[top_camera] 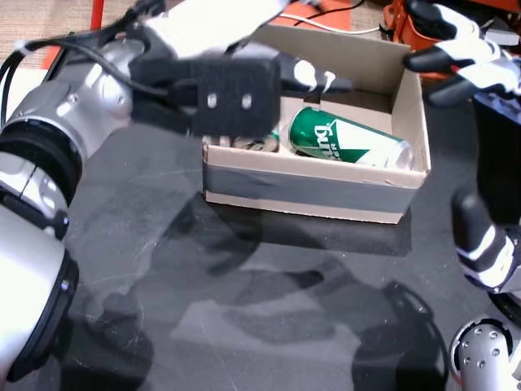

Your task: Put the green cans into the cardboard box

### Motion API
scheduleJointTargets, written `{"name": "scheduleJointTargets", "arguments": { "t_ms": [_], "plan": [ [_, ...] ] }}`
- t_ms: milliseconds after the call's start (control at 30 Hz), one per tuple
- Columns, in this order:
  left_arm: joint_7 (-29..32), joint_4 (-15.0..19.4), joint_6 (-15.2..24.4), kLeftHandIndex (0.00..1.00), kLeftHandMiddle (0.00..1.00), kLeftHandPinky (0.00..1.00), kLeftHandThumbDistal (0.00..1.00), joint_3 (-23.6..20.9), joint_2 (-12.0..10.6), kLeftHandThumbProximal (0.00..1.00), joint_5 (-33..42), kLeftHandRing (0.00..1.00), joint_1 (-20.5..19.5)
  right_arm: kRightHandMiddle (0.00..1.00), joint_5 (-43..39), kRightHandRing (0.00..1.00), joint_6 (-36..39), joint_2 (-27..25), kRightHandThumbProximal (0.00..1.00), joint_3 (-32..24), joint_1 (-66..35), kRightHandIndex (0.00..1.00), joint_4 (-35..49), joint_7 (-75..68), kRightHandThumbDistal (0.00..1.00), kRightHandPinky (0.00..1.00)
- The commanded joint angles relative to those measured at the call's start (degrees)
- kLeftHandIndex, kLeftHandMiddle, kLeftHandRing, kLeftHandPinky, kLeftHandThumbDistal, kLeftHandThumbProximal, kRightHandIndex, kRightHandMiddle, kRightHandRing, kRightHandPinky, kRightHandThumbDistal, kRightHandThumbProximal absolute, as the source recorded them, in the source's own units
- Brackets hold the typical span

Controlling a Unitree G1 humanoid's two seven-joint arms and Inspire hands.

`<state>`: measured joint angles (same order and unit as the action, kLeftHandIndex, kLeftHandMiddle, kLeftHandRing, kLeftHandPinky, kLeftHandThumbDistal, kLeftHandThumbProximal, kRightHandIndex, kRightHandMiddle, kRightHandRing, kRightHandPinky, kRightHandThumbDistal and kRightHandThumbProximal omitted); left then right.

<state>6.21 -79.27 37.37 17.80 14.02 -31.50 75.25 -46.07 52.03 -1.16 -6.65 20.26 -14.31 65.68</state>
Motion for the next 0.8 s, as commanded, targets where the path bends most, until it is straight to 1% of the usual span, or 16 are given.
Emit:
{"name": "scheduleJointTargets", "arguments": {
  "t_ms": [0,67,100,133,167,200,233,267,367,433,500,533,633,667,700,767],
  "plan": [
    [4.2,1.1,1.7,0.86,0.95,0.84,1.0,-3.7,0.5,0.69,4.4,0.99,1.5,0.67,1.2,0.58,1.8,0.2,0.85,-0.8,-0.5,0.87,0.5,0.0,0.72,0.78],
    [8.0,1.7,3.7,0.98,1.0,0.83,1.0,-7.6,1.1,0.71,8.8,0.99,1.7,0.64,2.8,0.58,7.1,2.0,0.82,-2.0,0.2,0.81,-0.2,-0.5,0.78,0.87],
    [9.5,2.1,5.4,1.0,1.0,0.83,1.0,-9.3,1.6,0.74,10.8,0.98,1.6,0.64,2.4,0.58,7.7,1.9,0.77,-2.1,0.8,0.82,-0.8,0.3,0.84,0.86],
    [10.7,2.5,6.8,1.0,1.0,0.82,1.0,-10.6,2.0,0.75,12.3,0.97,1.5,0.65,1.8,0.58,7.6,1.6,0.75,-2.0,1.3,0.84,-1.3,1.0,0.84,0.84],
    [13.6,3.0,9.5,1.0,0.99,0.81,1.0,-13.1,2.2,0.72,15.5,0.95,1.1,0.63,1.0,0.56,6.7,1.3,0.8,-1.9,2.0,0.83,-1.9,1.6,0.74,0.77],
    [16.3,3.4,11.4,0.99,0.97,0.8,1.0,-15.1,2.3,0.71,18.1,0.94,0.7,0.62,0.3,0.56,6.4,1.0,0.85,-1.9,2.7,0.81,-2.6,2.4,0.8,0.75],
    [18.3,3.9,13.7,0.95,0.94,0.8,1.0,-17.0,2.5,0.72,20.6,0.93,0.2,0.63,0.0,0.58,8.3,0.9,0.87,-2.5,3.5,0.8,-3.9,3.6,0.94,0.83],
    [20.7,4.5,15.8,0.89,0.92,0.79,1.0,-19.0,2.8,0.73,23.4,0.92,-0.5,0.63,-0.3,0.59,9.3,0.8,0.82,-2.9,3.9,0.78,-4.6,4.6,0.99,0.86],
    [28.4,7.0,22.0,0.77,0.81,0.77,1.0,-25.4,2.5,0.71,33.4,0.87,-3.6,0.65,-4.7,0.66,10.9,0.5,0.77,-4.8,6.1,0.79,-7.7,11.1,1.0,0.93],
    [34.9,8.7,24.7,0.77,0.78,0.77,0.93,-28.9,2.1,0.71,40.0,0.87,-6.3,0.63,-3.8,0.61,8.6,1.3,0.69,-5.2,4.5,0.77,-7.2,8.7,1.0,0.84],
    [42.2,10.4,25.9,0.79,0.79,0.77,0.91,-32.6,1.8,0.7,47.1,0.85,-10.0,0.63,-3.1,0.6,7.1,2.9,0.65,-5.1,1.8,0.77,-4.4,5.3,0.97,0.85],
    [45.8,11.3,26.2,0.81,0.8,0.77,0.89,-34.1,1.7,0.69,50.3,0.85,-11.9,0.64,-3.3,0.62,6.7,3.2,0.67,-5.3,1.3,0.79,-3.7,4.9,0.99,0.86],
    [55.2,14.0,27.8,0.74,0.75,0.77,0.96,-38.3,0.9,0.7,58.9,0.82,-16.5,0.64,-3.7,0.61,7.8,3.4,0.61,-6.9,1.1,0.81,-3.0,4.4,0.94,0.86],
    [58.4,15.4,27.6,0.72,0.75,0.79,0.99,-39.7,0.1,0.77,62.1,0.83,-18.2,0.62,-4.2,0.61,8.2,3.5,0.58,-7.5,1.5,0.78,-3.0,4.3,0.98,0.86],
    [61.5,17.2,27.1,0.72,0.74,0.79,1.0,-41.1,-1.1,0.81,65.5,0.82,-20.0,0.59,-5.7,0.6,9.3,4.3,0.62,-8.5,2.8,0.72,-3.8,5.1,1.0,0.85],
    [68.7,21.1,25.4,0.72,0.74,0.79,0.98,-43.9,-3.8,0.78,72.7,0.81,-23.2,0.6,-8.3,0.63,10.4,4.9,0.63,-10.1,4.8,0.7,-5.5,7.4,1.0,0.86]
  ]
}}
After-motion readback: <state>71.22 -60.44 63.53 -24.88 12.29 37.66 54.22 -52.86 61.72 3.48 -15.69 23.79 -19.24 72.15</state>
